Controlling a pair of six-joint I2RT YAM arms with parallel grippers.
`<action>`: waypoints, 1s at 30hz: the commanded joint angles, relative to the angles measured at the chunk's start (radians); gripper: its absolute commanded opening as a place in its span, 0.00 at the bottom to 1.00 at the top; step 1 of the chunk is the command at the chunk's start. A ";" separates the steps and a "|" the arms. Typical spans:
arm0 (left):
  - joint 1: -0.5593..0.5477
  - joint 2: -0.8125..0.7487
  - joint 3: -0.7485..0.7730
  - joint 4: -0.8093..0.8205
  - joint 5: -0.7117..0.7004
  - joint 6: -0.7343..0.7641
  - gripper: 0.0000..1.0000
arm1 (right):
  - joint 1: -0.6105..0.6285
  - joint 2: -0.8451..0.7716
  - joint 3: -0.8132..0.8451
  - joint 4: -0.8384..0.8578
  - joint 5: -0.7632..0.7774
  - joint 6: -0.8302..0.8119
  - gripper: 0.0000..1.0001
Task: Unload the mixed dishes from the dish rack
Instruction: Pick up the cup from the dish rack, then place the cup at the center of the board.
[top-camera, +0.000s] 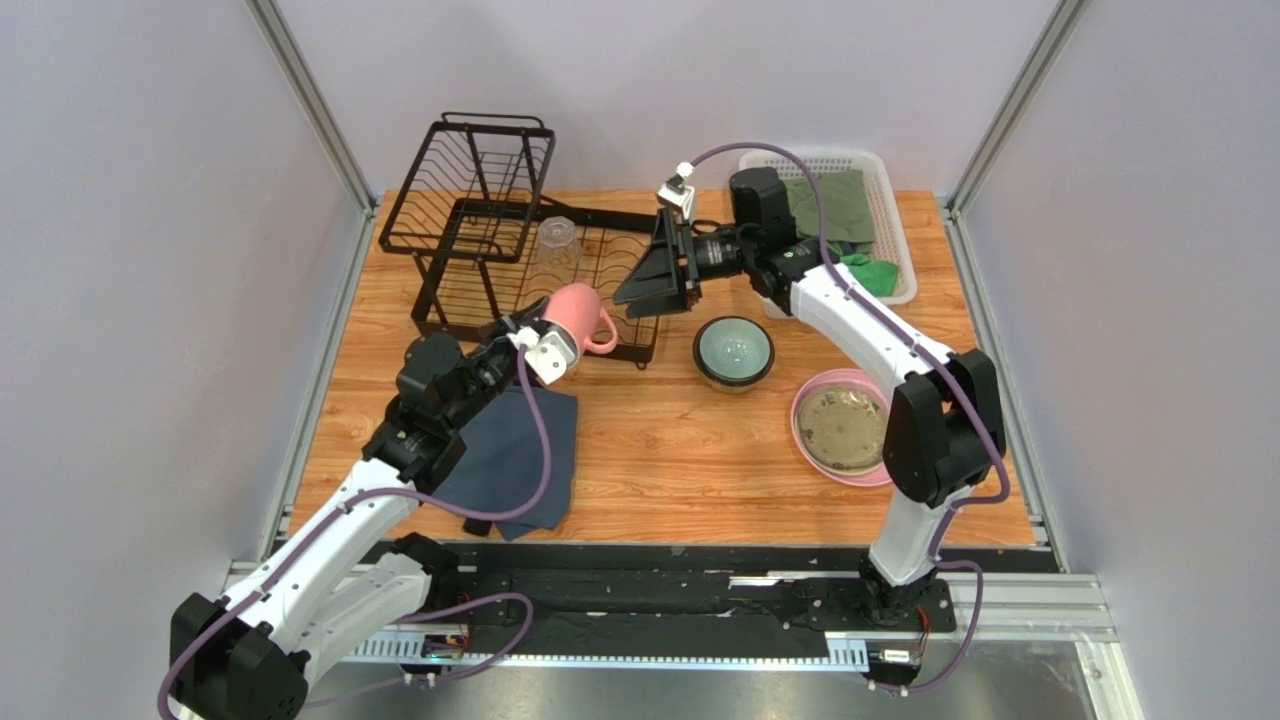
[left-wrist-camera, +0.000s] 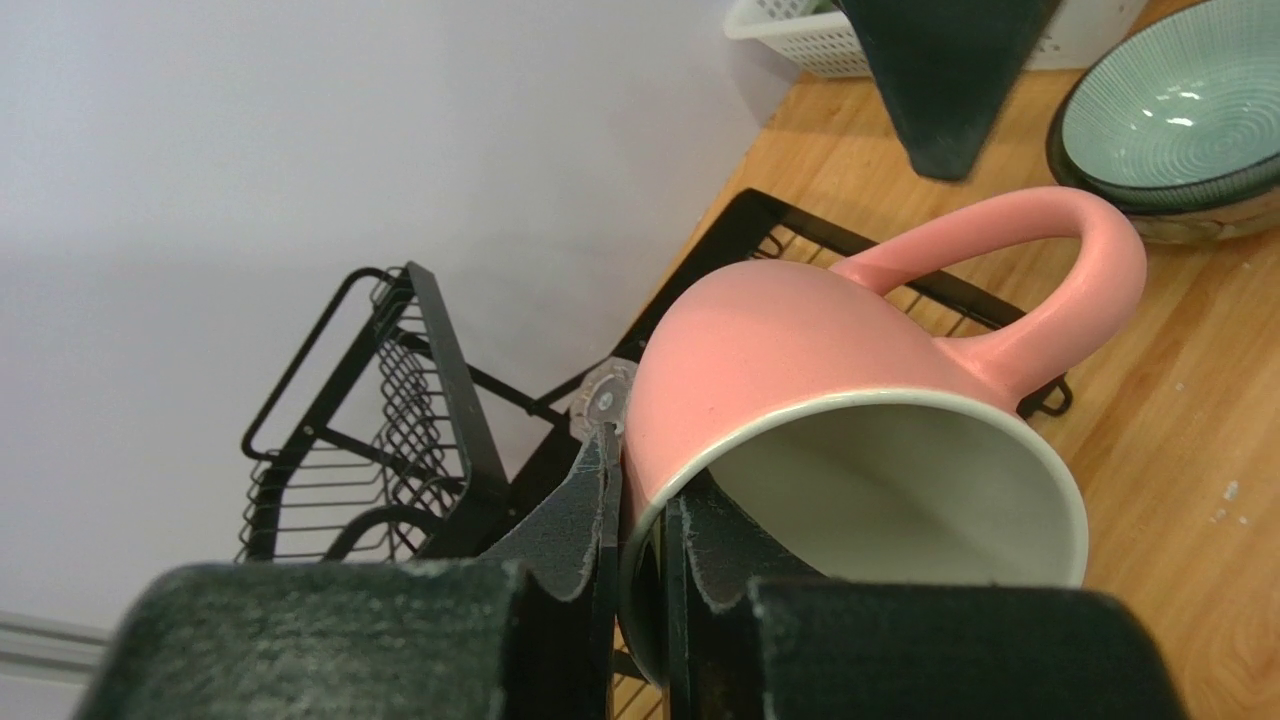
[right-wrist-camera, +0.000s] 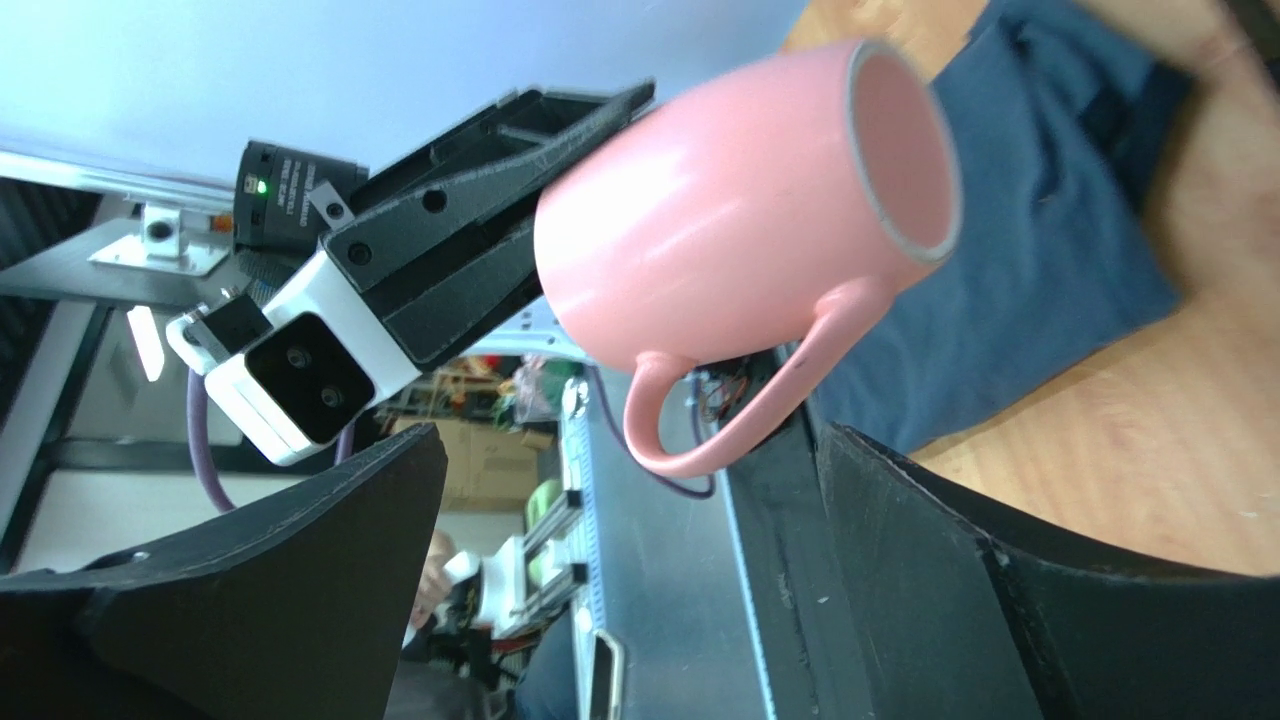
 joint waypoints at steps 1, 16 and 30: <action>-0.003 -0.031 0.080 -0.017 0.054 -0.018 0.00 | -0.046 -0.044 0.119 -0.202 0.125 -0.221 0.99; -0.050 0.300 0.525 -0.678 0.203 -0.118 0.00 | -0.058 -0.331 -0.002 -0.379 0.944 -0.634 0.99; -0.174 0.719 0.954 -1.120 0.215 -0.228 0.00 | -0.115 -0.429 -0.076 -0.432 1.281 -0.731 1.00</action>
